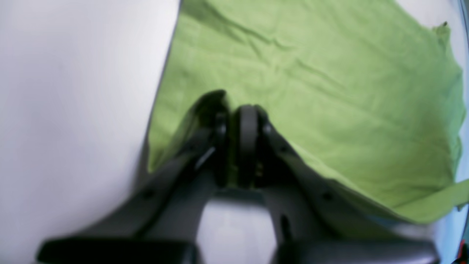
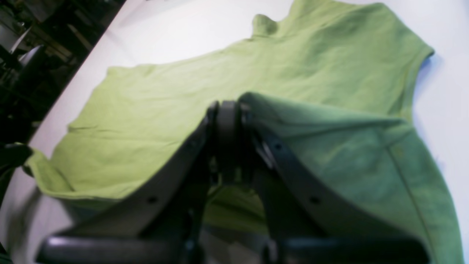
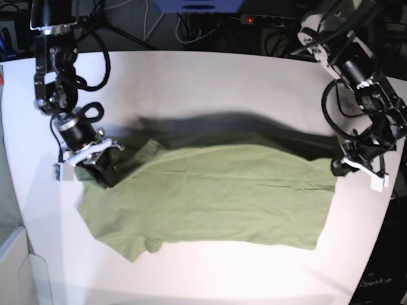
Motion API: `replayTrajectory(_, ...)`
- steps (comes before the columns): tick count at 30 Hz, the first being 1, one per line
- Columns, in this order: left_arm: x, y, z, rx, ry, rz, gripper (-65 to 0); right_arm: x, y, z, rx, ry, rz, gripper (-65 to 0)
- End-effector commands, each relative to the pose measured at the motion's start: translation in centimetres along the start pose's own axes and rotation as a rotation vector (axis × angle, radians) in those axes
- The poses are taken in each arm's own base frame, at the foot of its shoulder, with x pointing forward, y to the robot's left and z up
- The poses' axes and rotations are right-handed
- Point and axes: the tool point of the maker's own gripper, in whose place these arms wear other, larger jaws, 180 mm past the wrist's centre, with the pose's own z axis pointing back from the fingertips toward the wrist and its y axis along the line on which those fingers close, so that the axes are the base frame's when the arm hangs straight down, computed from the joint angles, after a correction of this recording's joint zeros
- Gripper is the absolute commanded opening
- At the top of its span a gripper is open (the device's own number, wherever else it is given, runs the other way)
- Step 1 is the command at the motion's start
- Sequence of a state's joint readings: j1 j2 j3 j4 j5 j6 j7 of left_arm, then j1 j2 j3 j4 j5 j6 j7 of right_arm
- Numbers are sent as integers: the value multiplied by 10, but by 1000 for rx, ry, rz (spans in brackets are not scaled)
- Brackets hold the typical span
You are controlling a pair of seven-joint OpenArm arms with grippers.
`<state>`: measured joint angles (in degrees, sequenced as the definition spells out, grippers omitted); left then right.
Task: Fold the T-shirt properly
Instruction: 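Lift both shoulder corners and fold them over toward the hem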
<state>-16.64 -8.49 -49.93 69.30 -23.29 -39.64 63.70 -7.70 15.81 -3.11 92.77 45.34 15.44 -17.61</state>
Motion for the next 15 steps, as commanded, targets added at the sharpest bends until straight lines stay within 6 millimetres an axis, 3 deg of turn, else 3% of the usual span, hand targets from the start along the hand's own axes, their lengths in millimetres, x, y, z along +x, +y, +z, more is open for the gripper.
replayTrajectory(1,26,-6,2,-20,-66,-20,-617,18,2,-3,17,-49,15,-643)
replayTrajectory(7,42,-7,-5,-40,-116,2,-617,26,-12,-22,-3,-56,2,-643)
replayTrajectory(15,52,-4,-18,-72,-155,60,-617,26,-24,-31,-26,-46,-10,-643)
